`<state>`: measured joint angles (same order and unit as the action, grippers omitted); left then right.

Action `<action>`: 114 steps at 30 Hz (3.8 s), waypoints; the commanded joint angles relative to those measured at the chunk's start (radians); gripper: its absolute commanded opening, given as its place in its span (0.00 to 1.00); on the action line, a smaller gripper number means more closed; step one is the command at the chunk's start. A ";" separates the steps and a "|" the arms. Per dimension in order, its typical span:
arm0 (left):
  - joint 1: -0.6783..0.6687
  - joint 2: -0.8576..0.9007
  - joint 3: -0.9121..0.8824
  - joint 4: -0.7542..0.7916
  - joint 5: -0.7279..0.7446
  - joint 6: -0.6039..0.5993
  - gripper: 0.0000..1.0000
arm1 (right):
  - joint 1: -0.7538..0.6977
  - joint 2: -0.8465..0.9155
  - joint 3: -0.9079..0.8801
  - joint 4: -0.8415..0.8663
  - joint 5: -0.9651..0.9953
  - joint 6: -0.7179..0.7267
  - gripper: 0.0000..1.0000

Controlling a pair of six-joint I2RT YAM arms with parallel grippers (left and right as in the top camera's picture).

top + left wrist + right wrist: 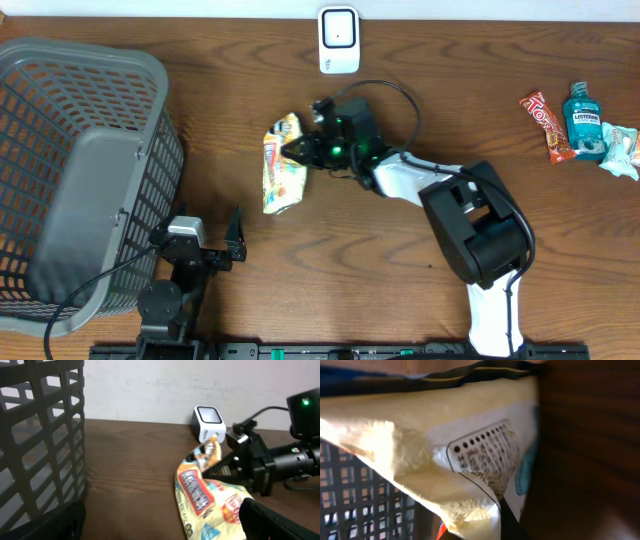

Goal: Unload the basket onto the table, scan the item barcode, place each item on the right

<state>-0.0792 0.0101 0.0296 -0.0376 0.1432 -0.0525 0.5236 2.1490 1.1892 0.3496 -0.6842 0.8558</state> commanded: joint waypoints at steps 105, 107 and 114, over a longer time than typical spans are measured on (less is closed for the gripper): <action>0.005 -0.005 -0.026 -0.017 0.002 -0.005 0.98 | 0.176 -0.124 0.053 -0.901 0.884 -0.855 0.01; 0.005 -0.005 -0.026 -0.017 0.002 -0.005 0.98 | 0.152 -0.144 0.099 -0.958 0.759 -0.840 0.01; 0.005 -0.005 -0.026 -0.017 0.002 -0.005 0.98 | -0.049 -0.238 0.290 -1.296 -0.044 -0.992 0.01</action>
<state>-0.0792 0.0105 0.0296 -0.0376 0.1429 -0.0525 0.5682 1.9644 1.4223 -0.8551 -0.1532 -0.0483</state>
